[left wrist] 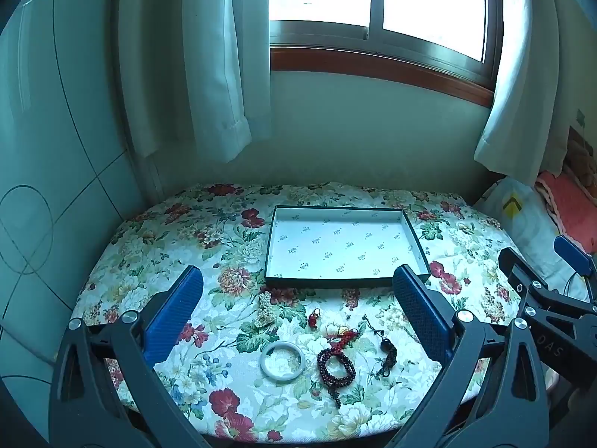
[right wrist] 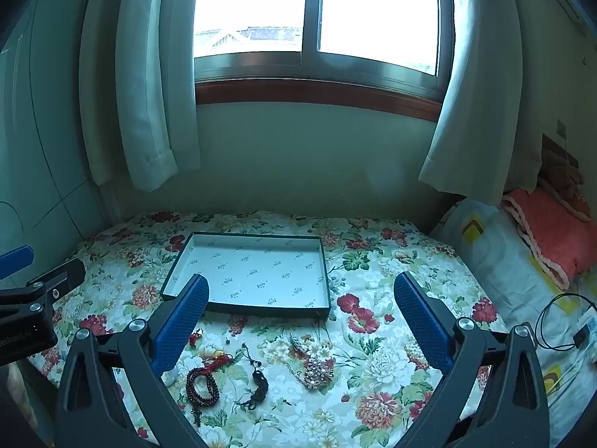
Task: Organize jewelry
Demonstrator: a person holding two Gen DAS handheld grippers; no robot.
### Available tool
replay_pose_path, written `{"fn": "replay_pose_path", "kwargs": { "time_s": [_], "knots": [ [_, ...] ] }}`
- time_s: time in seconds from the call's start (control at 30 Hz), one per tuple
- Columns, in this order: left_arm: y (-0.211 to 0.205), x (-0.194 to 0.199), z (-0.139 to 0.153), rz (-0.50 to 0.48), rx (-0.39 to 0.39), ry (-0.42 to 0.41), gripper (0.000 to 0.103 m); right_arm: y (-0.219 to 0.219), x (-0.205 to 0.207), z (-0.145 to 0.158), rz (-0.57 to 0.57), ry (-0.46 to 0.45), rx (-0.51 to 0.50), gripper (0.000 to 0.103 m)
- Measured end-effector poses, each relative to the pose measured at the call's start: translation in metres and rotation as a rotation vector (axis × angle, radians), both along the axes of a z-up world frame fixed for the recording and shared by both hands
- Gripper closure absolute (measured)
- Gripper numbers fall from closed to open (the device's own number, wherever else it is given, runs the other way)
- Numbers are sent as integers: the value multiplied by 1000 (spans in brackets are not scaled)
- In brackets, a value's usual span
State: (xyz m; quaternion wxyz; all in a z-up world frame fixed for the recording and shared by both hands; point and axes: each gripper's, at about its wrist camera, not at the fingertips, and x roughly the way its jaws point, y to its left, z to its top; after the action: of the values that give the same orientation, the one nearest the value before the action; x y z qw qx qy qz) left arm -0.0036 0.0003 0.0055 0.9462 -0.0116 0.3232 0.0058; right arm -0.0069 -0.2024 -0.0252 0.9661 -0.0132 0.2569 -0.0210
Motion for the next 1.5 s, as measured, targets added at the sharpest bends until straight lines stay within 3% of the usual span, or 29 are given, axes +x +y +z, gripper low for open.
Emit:
{"fn": "replay_pose_path", "kwargs": {
  "time_s": [1.5],
  "knots": [
    [-1, 1, -5, 1, 2, 2, 2, 2, 0, -2, -1, 0, -1, 4]
  ]
}}
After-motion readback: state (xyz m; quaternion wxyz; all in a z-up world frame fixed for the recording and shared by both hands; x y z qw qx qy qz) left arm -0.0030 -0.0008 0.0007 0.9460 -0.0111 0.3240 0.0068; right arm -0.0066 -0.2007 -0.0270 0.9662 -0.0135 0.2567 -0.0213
